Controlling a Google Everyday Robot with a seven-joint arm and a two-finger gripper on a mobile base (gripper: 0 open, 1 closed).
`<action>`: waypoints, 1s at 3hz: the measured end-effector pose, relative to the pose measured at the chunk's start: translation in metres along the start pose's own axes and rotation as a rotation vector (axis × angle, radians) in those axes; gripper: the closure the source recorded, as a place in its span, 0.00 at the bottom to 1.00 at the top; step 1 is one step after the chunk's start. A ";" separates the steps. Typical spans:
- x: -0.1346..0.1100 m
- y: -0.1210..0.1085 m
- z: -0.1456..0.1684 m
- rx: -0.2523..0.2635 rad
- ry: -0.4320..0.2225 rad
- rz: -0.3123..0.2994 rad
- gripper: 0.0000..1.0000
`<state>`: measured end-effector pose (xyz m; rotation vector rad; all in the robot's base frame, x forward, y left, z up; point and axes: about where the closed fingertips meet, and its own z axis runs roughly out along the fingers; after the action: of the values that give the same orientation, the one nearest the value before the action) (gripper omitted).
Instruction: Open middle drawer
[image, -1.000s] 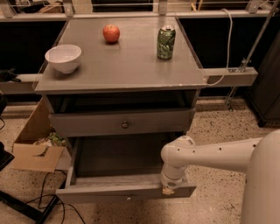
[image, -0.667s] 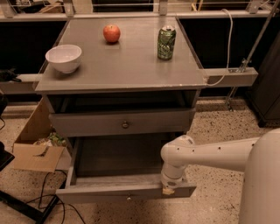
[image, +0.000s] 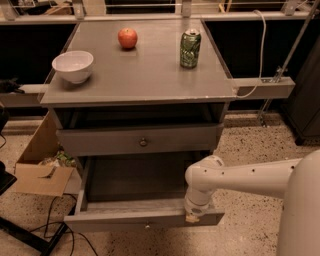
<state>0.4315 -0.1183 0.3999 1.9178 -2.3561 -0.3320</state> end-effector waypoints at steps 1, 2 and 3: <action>-0.001 -0.005 -0.001 0.000 0.000 0.000 1.00; -0.002 -0.009 -0.002 0.000 0.000 0.000 1.00; -0.003 -0.012 -0.003 0.000 0.000 0.000 1.00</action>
Offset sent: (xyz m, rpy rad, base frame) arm -0.5688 0.0160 0.0195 0.5050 0.3578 -0.7938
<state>0.4441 -0.1179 0.4006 1.9177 -2.3563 -0.3321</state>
